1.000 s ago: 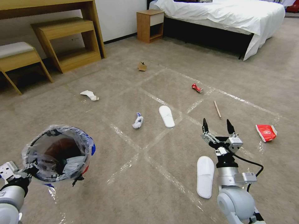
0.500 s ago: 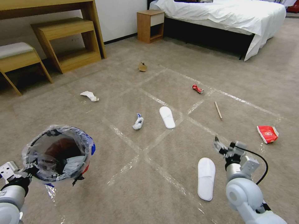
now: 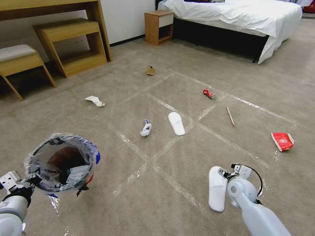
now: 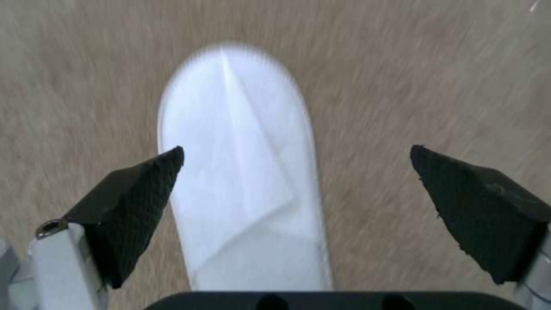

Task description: Pick up the trash bin and place the garbage on the floor into it.

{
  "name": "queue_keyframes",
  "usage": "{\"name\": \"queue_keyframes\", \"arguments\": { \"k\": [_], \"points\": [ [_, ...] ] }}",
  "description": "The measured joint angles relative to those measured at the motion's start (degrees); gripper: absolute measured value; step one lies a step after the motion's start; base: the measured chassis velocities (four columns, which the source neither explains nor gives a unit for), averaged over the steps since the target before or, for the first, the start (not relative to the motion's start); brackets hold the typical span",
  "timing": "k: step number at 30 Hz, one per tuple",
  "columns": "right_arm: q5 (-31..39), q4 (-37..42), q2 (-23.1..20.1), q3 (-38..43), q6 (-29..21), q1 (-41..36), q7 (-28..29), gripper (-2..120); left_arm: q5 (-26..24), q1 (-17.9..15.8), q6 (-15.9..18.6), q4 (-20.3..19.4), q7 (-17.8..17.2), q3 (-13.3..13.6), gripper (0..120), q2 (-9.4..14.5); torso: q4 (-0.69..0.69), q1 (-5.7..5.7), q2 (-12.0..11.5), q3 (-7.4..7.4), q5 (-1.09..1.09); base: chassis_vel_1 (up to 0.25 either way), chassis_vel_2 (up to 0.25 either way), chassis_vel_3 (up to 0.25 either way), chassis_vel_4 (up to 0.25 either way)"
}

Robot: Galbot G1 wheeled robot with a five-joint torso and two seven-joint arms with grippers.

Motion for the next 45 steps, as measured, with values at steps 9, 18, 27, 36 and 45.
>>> {"name": "queue_keyframes", "arguments": {
  "k": [9, 18, 27, 36, 45],
  "points": [
    [0.46, -4.67, 2.97, -1.26, -1.17, 2.72, -0.59, 100, 0.24, 0.21, -0.36, 0.40, 0.36, -0.05, 1, -0.04, 0.05, 0.00, 0.00, 0.00, 0.00, 0.000, 0.000, 0.000, 0.000],
    [-0.82, -8.45, 4.91, -1.34, -0.92, 4.41, -2.11, 99, 0.18, 0.35, -0.47, 0.41, 0.49, 0.02, 1, 0.13, 0.04, 0.00, 0.00, 0.00, 0.01, 0.000, 0.000, 0.000, 0.000],
    [-2.93, -12.06, 6.23, -1.38, 1.00, 5.41, -4.34, 91, 0.16, 0.47, -0.69, 0.54, 0.66, 0.15, 1, 0.17, 0.04, 0.00, 0.00, 0.00, 0.01, 0.000, 0.000, 0.000, 0.000],
    [-3.94, -15.58, 7.42, -1.42, 2.50, 6.98, -6.29, 78, 0.16, 0.33, -1.08, 0.94, 0.82, 0.46, 1, 0.63, 0.03, 0.00, 0.00, 0.00, -0.01, 0.000, 0.000, 0.000, 0.000],
    [-4.66, -16.86, 7.98, -1.39, 3.22, 7.64, -6.91, 66, 0.39, -0.01, -1.29, 1.59, 0.96, 0.83, 1, 0.84, 0.02, 0.00, 0.01, -0.01, -0.03, 0.000, 0.000, 0.000, 0.000]
  ]
}}
